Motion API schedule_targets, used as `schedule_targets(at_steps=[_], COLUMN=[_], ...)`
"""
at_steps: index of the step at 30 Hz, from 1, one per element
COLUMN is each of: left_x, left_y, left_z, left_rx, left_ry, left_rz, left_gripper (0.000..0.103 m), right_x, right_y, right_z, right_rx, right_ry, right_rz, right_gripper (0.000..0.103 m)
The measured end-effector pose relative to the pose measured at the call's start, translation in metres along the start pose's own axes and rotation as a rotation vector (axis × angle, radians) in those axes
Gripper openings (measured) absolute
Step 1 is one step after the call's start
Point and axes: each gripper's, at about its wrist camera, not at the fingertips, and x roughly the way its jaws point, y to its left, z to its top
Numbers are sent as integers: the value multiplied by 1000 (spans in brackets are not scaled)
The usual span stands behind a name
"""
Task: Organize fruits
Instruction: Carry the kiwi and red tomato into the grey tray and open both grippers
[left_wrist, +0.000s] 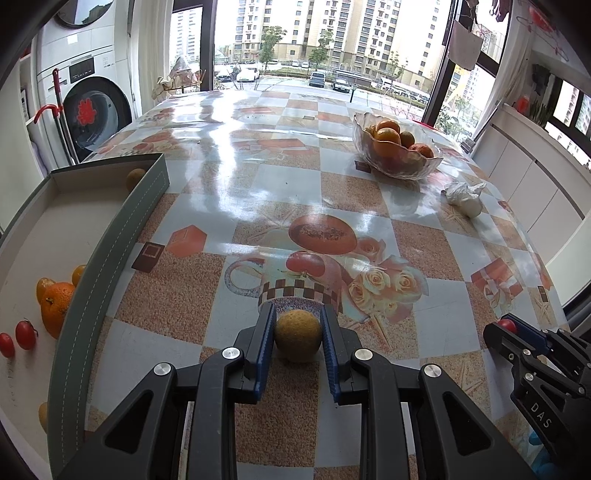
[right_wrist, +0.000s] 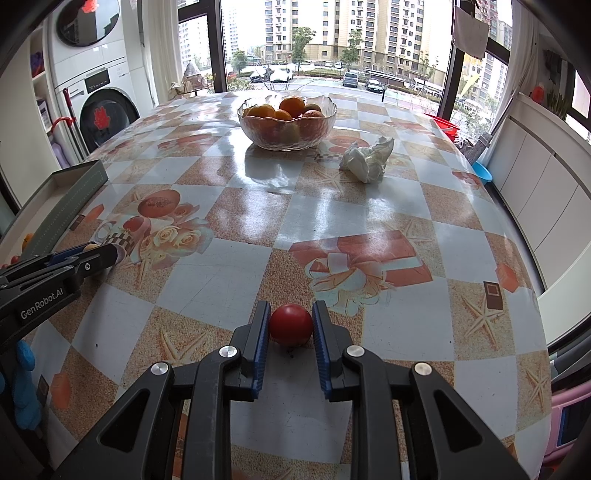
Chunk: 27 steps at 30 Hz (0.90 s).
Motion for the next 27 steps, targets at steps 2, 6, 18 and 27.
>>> schedule_targets(at_steps=[2, 6, 18, 27], left_x=[-2, -11, -57, -43], left_y=[0, 9, 79, 111], left_z=[-1, 2, 20, 11], left_rx=[-5, -27, -137, -240], left_ry=[8, 5, -58, -5], left_rz=[-14, -24, 126, 258], left_gripper=[26, 26, 26, 26], right_x=[0, 0, -7, -2], right_y=[1, 1, 88, 192], right_z=[2, 12, 66, 89], right_rx=[-15, 5, -104, -287], right_ry=[19, 60, 105, 153], right_rz=[11, 93, 331, 483], right_gripper=[25, 25, 25, 25])
